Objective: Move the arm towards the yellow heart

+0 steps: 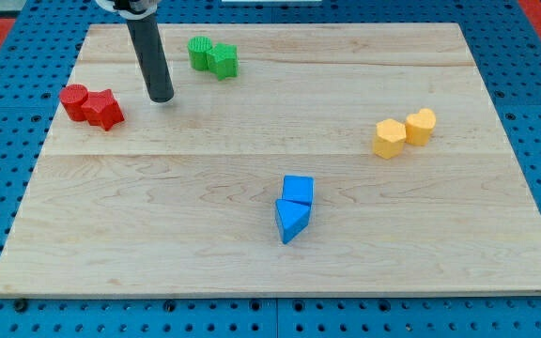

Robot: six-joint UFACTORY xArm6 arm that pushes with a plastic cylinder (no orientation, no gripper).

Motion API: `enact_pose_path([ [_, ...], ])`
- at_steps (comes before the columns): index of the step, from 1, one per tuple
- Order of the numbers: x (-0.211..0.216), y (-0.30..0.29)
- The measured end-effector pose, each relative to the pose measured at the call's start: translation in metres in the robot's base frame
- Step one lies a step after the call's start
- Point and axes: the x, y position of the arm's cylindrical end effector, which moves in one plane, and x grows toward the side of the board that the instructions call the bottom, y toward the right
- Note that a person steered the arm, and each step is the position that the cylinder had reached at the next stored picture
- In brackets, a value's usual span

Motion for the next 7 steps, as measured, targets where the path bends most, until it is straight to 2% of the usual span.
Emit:
enact_pose_path([
  [5,-0.002,0.015],
  [6,-0.005,0.044],
  [7,-0.011,0.100],
])
